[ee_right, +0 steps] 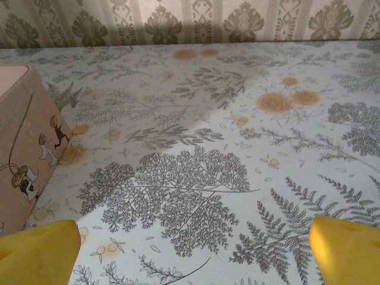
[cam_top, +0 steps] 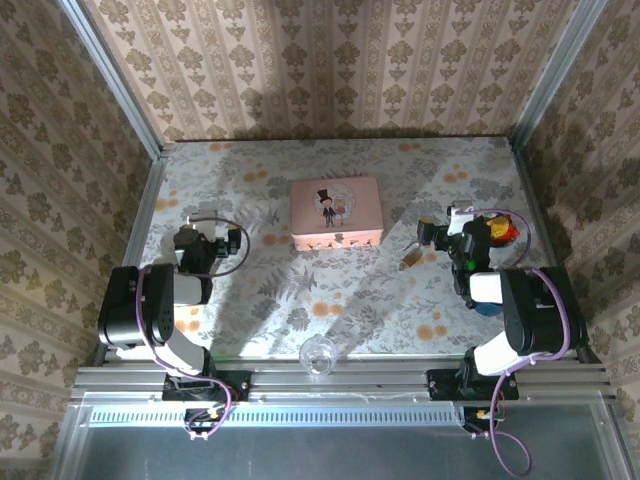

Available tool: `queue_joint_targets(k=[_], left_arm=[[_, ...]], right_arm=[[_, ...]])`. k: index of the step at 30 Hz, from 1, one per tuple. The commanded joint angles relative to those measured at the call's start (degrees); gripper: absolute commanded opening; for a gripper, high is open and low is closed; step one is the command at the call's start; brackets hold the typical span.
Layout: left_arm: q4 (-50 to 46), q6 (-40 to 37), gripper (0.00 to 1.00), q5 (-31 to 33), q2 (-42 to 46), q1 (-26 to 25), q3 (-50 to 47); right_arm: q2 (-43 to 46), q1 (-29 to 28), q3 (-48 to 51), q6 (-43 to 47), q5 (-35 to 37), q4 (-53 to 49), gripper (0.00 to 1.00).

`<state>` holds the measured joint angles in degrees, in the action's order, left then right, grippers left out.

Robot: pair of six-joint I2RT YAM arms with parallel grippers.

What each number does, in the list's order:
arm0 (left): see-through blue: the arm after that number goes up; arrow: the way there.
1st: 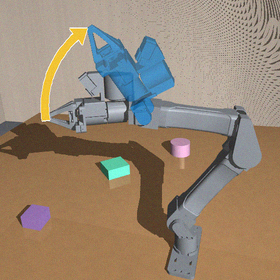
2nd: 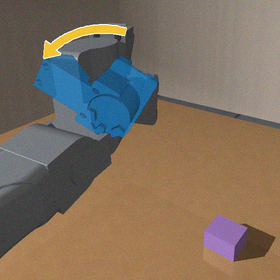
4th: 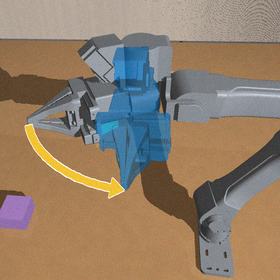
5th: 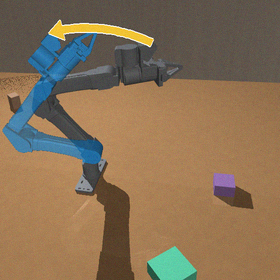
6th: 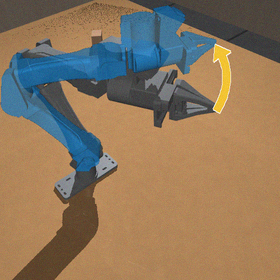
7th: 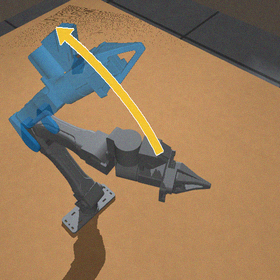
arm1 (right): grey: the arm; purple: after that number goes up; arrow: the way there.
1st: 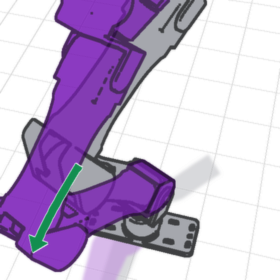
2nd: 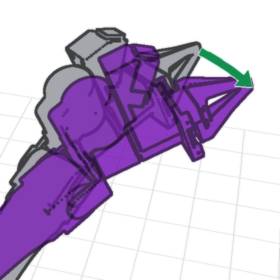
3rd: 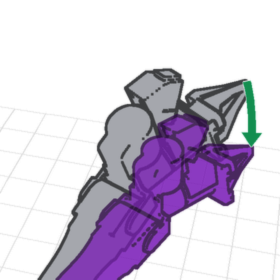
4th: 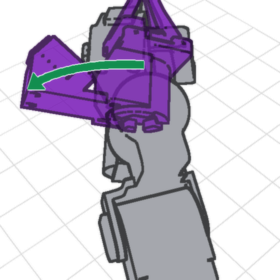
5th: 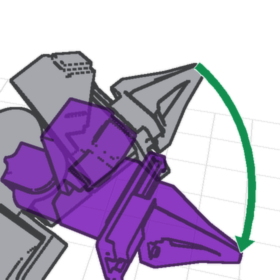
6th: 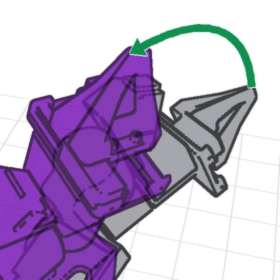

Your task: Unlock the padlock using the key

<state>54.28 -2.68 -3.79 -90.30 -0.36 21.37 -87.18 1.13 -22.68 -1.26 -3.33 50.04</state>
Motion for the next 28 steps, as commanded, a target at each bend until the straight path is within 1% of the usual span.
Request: queue_joint_targets(k=[1, 8, 11, 28], left_arm=[[-1.5, -1.1, 1.0, 4.0, 1.1, -0.3, 1.1], [-1.3, -1.7, 1.0, 3.9, 1.1, -0.8, 1.0], [0.5, -2.8, 1.0, 4.5, 1.0, -1.7, 0.1], [1.0, -2.7, 1.0, 5.0, 1.0, -1.9, -0.2]], right_arm=[[-0.4, -0.7, -0.9, -0.5, 2.2, -1.7, 1.0], [-0.4, -0.6, -0.9, -0.5, 2.1, -1.7, 1.0], [-0.4, -0.7, -0.9, -0.5, 2.2, -1.7, 1.0], [-0.4, -0.7, -0.9, -0.5, 2.1, -1.7, 1.0]])
